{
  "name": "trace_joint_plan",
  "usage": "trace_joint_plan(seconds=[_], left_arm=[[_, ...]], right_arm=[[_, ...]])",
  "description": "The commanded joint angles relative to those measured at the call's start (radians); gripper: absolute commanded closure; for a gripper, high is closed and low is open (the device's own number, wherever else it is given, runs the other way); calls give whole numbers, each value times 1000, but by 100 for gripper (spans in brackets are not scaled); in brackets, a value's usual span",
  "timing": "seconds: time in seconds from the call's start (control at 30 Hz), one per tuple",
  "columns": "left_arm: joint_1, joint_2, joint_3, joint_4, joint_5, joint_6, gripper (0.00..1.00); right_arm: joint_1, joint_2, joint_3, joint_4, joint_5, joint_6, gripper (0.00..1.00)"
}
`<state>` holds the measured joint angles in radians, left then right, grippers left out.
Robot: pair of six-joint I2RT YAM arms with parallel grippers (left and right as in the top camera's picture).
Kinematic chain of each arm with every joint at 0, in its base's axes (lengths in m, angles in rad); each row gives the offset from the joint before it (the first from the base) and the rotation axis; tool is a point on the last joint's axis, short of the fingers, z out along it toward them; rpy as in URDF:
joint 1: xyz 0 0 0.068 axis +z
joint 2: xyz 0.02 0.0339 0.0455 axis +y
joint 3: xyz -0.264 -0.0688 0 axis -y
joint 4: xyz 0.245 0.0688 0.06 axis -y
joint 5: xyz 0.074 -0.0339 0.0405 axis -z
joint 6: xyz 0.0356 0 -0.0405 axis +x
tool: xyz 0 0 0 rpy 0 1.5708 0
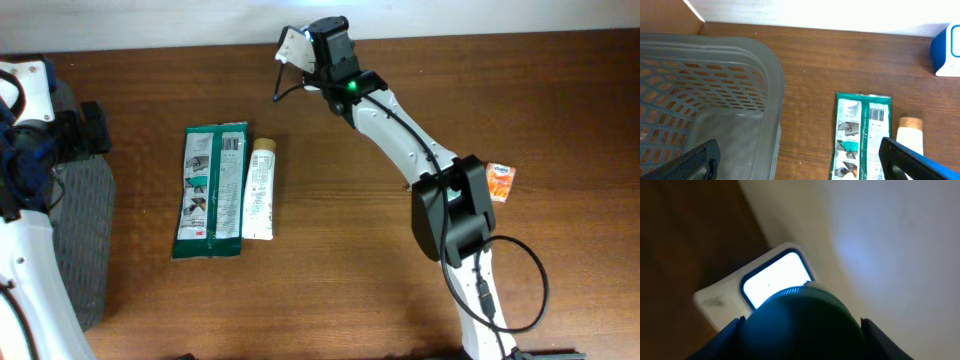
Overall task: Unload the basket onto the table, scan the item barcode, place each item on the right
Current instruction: 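Carry the jar right and set it beside the packets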
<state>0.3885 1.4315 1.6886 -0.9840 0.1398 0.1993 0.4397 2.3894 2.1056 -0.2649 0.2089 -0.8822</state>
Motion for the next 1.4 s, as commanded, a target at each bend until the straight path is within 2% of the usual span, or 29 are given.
trace_joint_plan(seconds=[0.0,0.23,0.37,0.57,0.67,0.73,0.9,1.13,1.33,1.37], left_arm=[[5,0,3,1,10,16,1],[5,0,3,1,11,16,1],[5,0,3,1,10,16,1],[5,0,3,1,11,16,1],[5,0,3,1,11,16,1],[5,0,3,1,11,16,1],[5,0,3,1,11,16,1],[5,0,3,1,11,16,1],[5,0,3,1,10,16,1],[5,0,3,1,10,16,1]], right_arm=[[-22,-132,19,-37,-72,123,53],[-103,-247,19,-295,-325,427,54],[-167,-292,19,-548,-526,655,60],[-230,-288,18,-879,-559,708,61],[-268,-282,4,-964,-484,708,61],[-300,-275,-14,-993,-415,719,60],[-390,-260,-96,-990,-228,852,60],[-486,-240,-230,-917,-233,903,60],[-494,-240,-305,-863,-250,911,59],[-494,-240,-311,-860,-249,923,56]])
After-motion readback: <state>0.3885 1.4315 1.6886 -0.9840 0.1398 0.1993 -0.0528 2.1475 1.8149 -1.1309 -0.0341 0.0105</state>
